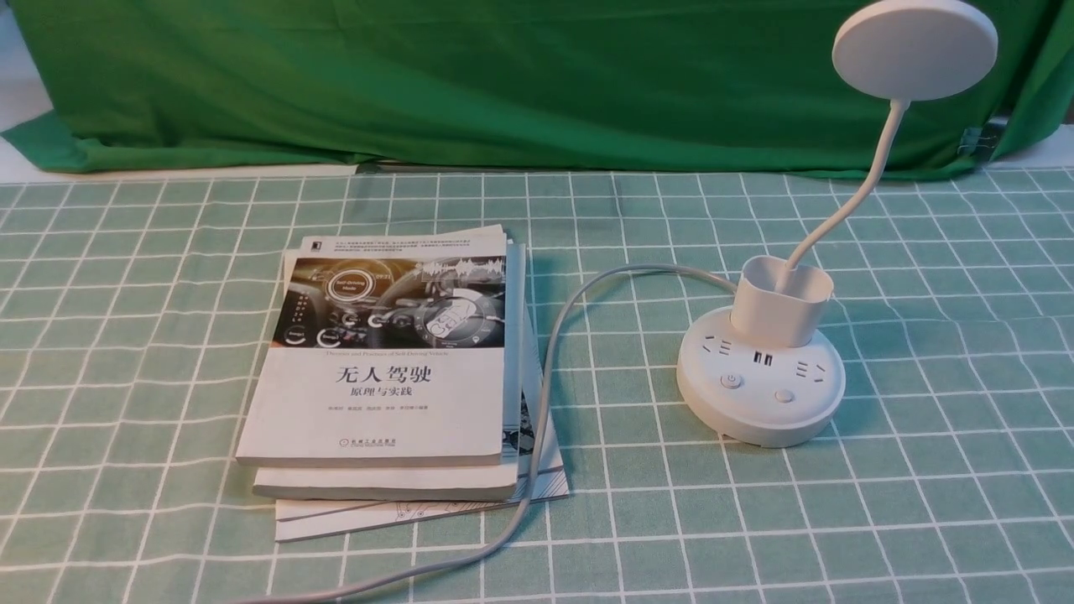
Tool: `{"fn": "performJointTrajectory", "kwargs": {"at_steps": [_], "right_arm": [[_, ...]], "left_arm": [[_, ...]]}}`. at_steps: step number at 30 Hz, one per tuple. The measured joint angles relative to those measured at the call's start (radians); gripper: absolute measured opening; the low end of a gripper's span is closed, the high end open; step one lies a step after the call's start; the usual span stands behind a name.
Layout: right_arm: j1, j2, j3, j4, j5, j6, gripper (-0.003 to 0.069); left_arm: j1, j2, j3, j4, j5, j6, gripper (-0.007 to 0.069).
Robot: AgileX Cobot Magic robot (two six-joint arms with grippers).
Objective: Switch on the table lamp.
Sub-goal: 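Press the button on the base of the white desk lamp with the right gripper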
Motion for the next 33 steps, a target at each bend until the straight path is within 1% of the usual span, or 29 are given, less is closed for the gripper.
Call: {"fn": "performJointTrajectory", "kwargs": {"at_steps": [1,2,6,8,10,11,12,13,14,15,17,18,19,22,23,24,25,26,29,31,33], "right_arm": [[0.000,0.000,0.000,0.000,0.000,0.040,0.0241],[0.000,0.000,0.000,-0.007,0.000,0.052,0.0241],[0.000,0.000,0.000,-0.051,-0.001,0.051,0.0241],[0.000,0.000,0.000,-0.054,-0.016,0.029,0.0239],[0.000,0.000,0.000,-0.056,-0.077,-0.066,0.0223],[0.000,0.000,0.000,-0.056,-0.083,-0.085,0.0221],[0.005,0.000,0.000,-0.057,-0.128,-0.168,0.0197],[0.007,0.000,-0.001,-0.057,-0.130,-0.176,0.0194],[0.017,0.009,-0.023,-0.058,-0.126,-0.248,0.0156],[0.024,0.027,-0.044,-0.058,-0.117,-0.289,0.0129],[0.042,0.090,-0.123,-0.058,-0.070,-0.411,0.0059],[0.044,0.098,-0.142,-0.058,-0.057,-0.440,0.0050],[0.062,0.163,-0.203,-0.058,-0.011,-0.533,0.0034],[0.111,0.368,-0.412,-0.060,0.158,-0.805,0.0029],[0.119,0.408,-0.462,-0.060,0.203,-0.860,0.0029],[0.125,0.435,-0.474,-0.060,0.213,-0.874,0.0029],[0.141,0.518,-0.558,-0.059,0.288,-0.958,0.0029],[0.153,0.589,-0.612,-0.059,0.337,-1.009,0.0029],[0.190,0.804,-0.748,-0.059,0.452,-1.113,0.0029],[0.203,0.880,-0.793,-0.059,0.483,-1.139,0.0029],[0.234,1.027,-0.865,-0.059,0.517,-1.169,0.0029]], "left_arm": [[0.000,0.000,0.000,0.000,0.000,0.000,0.0021],[0.000,0.000,0.000,0.000,0.000,0.000,0.0021],[0.000,0.000,0.000,0.001,0.000,0.000,0.0021],[0.000,0.000,0.000,0.002,0.000,0.000,0.0021],[0.000,0.000,0.000,0.002,0.000,0.000,0.0021],[0.000,0.000,0.000,0.002,0.000,0.000,0.0021],[0.000,0.000,0.000,0.002,0.000,0.000,0.0021],[0.000,0.000,0.000,0.002,0.000,0.000,0.0021],[0.000,0.000,0.000,0.002,0.000,0.000,0.0021],[0.000,0.000,0.000,0.002,0.000,0.000,0.0021],[0.000,0.000,0.000,0.002,0.000,0.000,0.0021],[0.000,0.000,0.000,0.002,0.000,0.000,0.0021],[0.000,0.000,0.000,0.002,0.000,0.000,0.0021],[0.000,0.000,0.000,0.002,0.000,0.000,0.0021],[0.000,0.000,0.000,0.002,0.000,0.000,0.0021],[0.000,0.000,0.000,0.002,0.000,0.000,0.0021],[0.000,0.000,0.000,0.002,0.000,0.000,0.0021],[0.000,0.000,0.000,0.002,0.000,0.000,0.0021],[0.000,0.000,0.000,0.002,0.000,0.000,0.0021],[0.000,0.000,0.000,0.002,0.000,0.000,0.0021],[0.000,0.000,0.000,0.002,0.000,0.000,0.0021]]}}
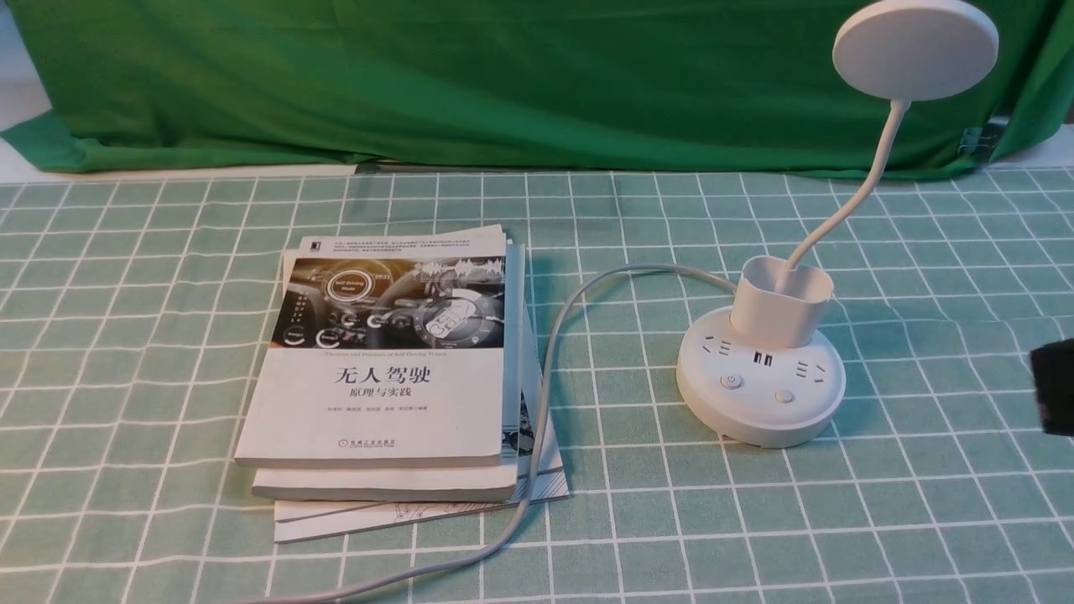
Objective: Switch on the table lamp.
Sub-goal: 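Press the button on the base of the white desk lamp with the right gripper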
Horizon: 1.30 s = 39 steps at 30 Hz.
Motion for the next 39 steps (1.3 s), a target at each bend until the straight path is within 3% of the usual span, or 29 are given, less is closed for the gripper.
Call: {"fn": "performJointTrajectory", "kwargs": {"at_steps": [7,14,27,39], "right_arm": [[0.076,0.334,-0.082,0.000,-0.029,-0.018,0.0030],[0.098,0.529,-0.092,0.001,-0.175,-0.018,0.0030],[0.107,0.650,-0.093,0.000,-0.409,-0.018,0.0030],[0.108,0.712,-0.094,0.000,-0.444,-0.018,0.0034]], "left_arm": [[0.000,0.000,0.000,0.000,0.000,0.000,0.0021],[0.000,0.000,0.000,0.000,0.000,0.000,0.0021],[0.000,0.000,0.000,0.000,0.000,0.000,0.0021],[0.000,0.000,0.000,0.001,0.000,0.000,0.0021]]}}
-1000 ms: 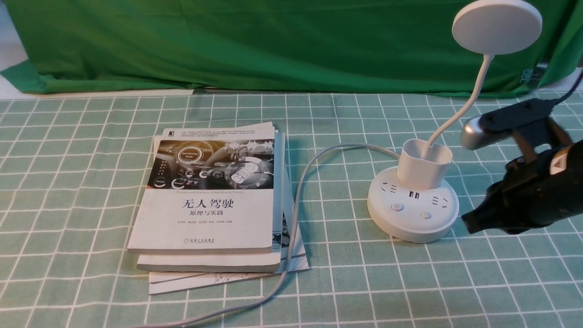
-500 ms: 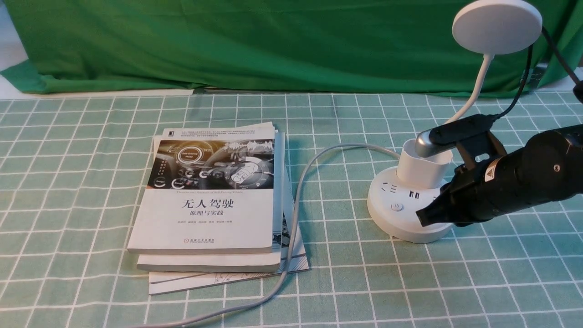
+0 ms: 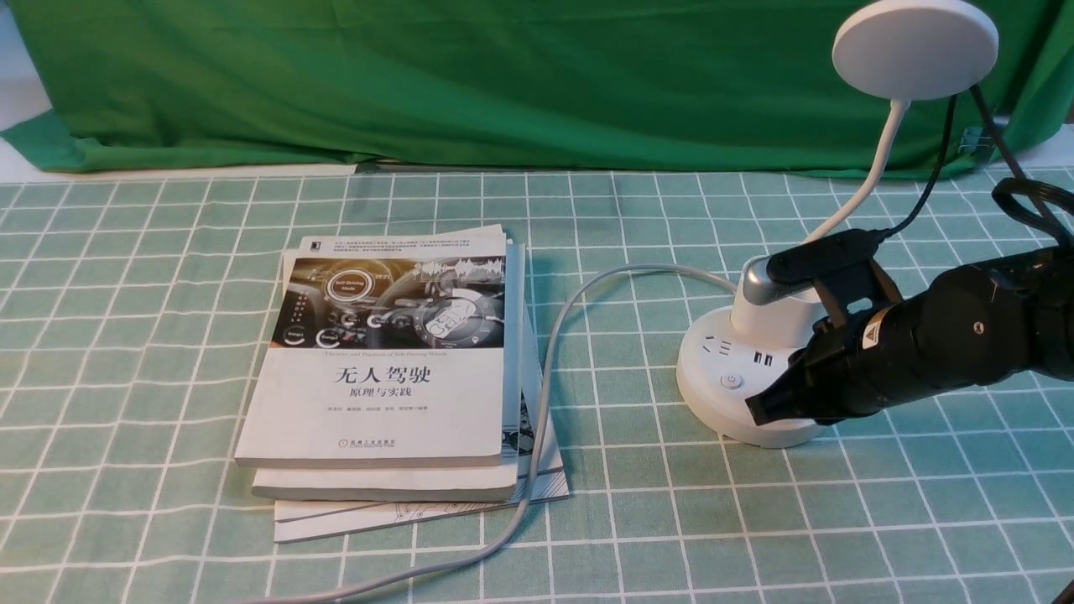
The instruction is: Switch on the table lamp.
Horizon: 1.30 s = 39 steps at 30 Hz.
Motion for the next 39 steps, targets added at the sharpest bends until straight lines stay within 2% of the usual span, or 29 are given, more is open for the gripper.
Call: {"fn": "performJointTrajectory", "kwargs": {"at_steps": [22,26,29,39], "right_arm": [[0.000,0.027,-0.022,0.000,0.007,0.008,0.0036],[0.000,-0.018,-0.008,0.000,0.057,0.036,0.0036],[0.007,-0.171,0.046,0.000,0.084,0.078,0.0036],[0.008,-0.881,0.337,-0.001,-0.052,0.113,0.0037]], "left_arm": [[0.000,0.000,0.000,0.000,0.000,0.000,0.0021],[0.000,0.000,0.000,0.000,0.000,0.000,0.0021],[0.000,0.000,0.000,0.000,0.000,0.000,0.0021],[0.000,0.000,0.000,0.000,0.000,0.000,0.0021]]}}
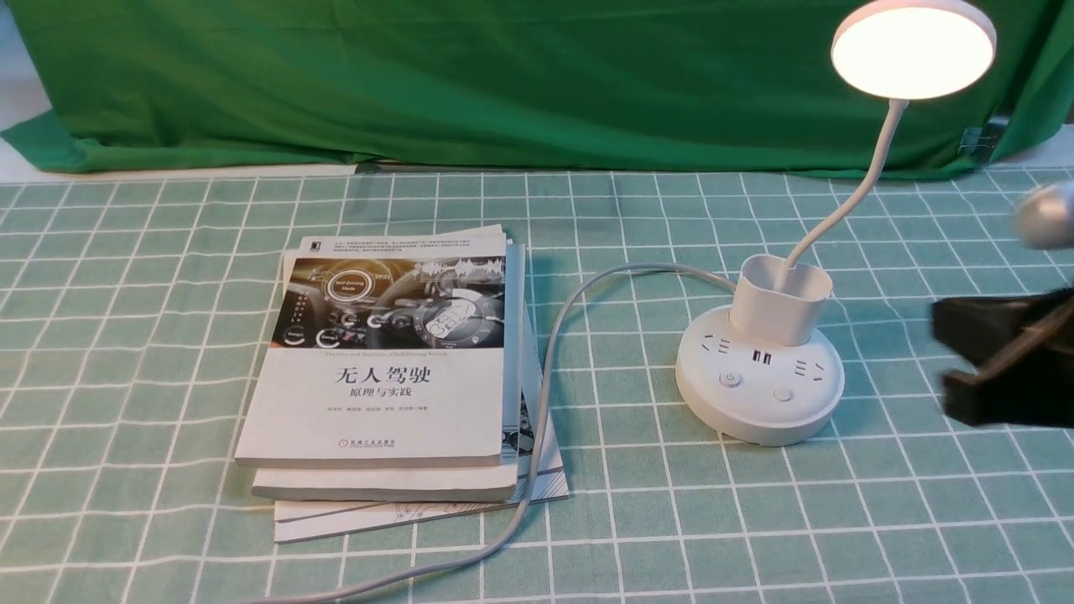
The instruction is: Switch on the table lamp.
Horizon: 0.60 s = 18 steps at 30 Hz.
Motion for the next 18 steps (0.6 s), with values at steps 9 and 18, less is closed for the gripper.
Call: {"fn": "performJointTrajectory", "kwargs": {"at_steps": [9,18], "right_arm": [[0.000,-0.454,0.107,0.000,0.012,0.073,0.0052],[0.000,-0.539,0.133,-0.001,0.015,-0.041,0.0067]], "left_arm": [[0.000,0.000,0.000,0.000,0.000,0.000,0.0021],[0.000,0.000,0.000,0.000,0.000,0.000,0.0021]]}}
